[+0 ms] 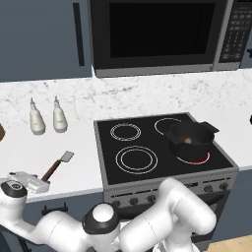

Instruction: Put the sweet potato and lemon in the pot. Retrieve the spatula and lightly stir the vegetables in the pot.

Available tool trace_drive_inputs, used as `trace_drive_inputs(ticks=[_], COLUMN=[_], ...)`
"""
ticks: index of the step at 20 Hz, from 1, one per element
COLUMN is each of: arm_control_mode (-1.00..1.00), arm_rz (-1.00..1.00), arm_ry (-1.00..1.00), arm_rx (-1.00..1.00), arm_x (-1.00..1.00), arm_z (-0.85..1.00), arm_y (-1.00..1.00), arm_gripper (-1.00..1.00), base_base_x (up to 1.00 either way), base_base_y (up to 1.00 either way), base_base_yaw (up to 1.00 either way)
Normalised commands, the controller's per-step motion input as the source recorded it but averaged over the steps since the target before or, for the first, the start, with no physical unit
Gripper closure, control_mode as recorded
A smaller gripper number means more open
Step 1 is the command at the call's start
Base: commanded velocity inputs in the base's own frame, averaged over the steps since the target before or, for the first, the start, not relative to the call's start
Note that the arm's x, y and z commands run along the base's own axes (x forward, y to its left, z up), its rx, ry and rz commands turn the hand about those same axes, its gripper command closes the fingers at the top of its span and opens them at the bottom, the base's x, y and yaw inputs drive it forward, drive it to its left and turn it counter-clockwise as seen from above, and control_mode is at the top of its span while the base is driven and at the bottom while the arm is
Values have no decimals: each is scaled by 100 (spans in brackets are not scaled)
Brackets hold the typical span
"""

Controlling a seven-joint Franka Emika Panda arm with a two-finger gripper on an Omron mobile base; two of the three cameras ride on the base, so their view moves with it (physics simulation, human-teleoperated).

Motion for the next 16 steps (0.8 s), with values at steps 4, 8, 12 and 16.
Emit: trace_drive_inputs(ticks=[4, 8, 12, 16], arm_control_mode=[-100, -100, -100, -100], arm_rz=[0, 0, 0, 2], arm_ry=[-13, -17, -17, -20], arm_rx=[0, 0, 0, 1], arm_x=[0, 0, 13, 1], arm_z=[-24, -25, -24, -14], arm_y=[-36, -26, -13, -26], arm_gripper=[-100, -100, -100, -100], base_base_x=[0, 0, 0, 0], base_base_y=[0, 0, 0, 0], base_base_yaw=[0, 0, 0, 0])
